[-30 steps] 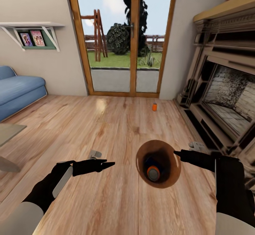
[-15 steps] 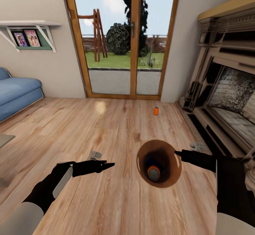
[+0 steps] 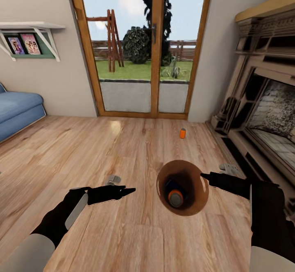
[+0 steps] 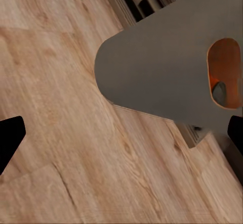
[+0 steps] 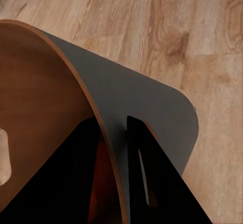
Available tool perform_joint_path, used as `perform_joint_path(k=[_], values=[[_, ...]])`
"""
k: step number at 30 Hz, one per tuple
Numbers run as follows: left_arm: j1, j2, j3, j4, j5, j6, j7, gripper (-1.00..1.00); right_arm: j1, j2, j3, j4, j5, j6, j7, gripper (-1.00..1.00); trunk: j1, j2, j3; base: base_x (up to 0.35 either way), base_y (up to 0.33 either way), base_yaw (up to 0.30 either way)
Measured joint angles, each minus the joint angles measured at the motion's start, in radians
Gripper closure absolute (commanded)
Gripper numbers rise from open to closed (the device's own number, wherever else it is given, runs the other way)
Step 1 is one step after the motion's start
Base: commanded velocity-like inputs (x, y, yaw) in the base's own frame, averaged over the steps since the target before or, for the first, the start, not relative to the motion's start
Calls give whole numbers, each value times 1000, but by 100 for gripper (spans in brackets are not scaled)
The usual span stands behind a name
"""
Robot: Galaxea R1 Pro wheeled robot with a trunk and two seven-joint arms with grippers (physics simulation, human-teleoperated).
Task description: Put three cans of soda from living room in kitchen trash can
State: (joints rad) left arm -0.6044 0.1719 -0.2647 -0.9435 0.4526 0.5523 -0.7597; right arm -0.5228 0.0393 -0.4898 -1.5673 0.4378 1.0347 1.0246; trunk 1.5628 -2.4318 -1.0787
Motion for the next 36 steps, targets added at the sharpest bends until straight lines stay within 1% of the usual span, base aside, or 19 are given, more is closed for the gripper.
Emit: perform_joint_path(k=[2, 3, 7, 11, 15, 19, 36], values=[[0, 0, 1, 0, 0, 0, 0, -100, 0, 0, 0, 0, -17, 3, 0, 100, 0, 0, 0, 339, 0, 0], [0, 0, 1, 0, 0, 0, 0, -100, 0, 0, 0, 0, -19, 3, 0, 100, 0, 0, 0, 339, 0, 0], [0, 0, 1, 0, 0, 0, 0, -100, 0, 0, 0, 0, -8, -6, 0, 100, 0, 0, 0, 339, 0, 0], [0, 0, 1, 0, 1, 0, 0, -100, 0, 1, 0, 0, -18, 1, 0, 100, 0, 0, 0, 339, 0, 0], [0, 0, 1, 0, 1, 0, 0, -100, 0, 0, 1, 0, -11, -5, 0, 100, 0, 0, 0, 339, 0, 0], [1, 0, 1, 0, 1, 0, 0, -100, 0, 0, 2, 0, -16, -1, 0, 100, 0, 0, 0, 339, 0, 0], [0, 0, 1, 0, 1, 0, 0, -100, 0, 0, 3, 0, -14, -4, 8, 100, 0, 0, 0, 339, 0, 0]])
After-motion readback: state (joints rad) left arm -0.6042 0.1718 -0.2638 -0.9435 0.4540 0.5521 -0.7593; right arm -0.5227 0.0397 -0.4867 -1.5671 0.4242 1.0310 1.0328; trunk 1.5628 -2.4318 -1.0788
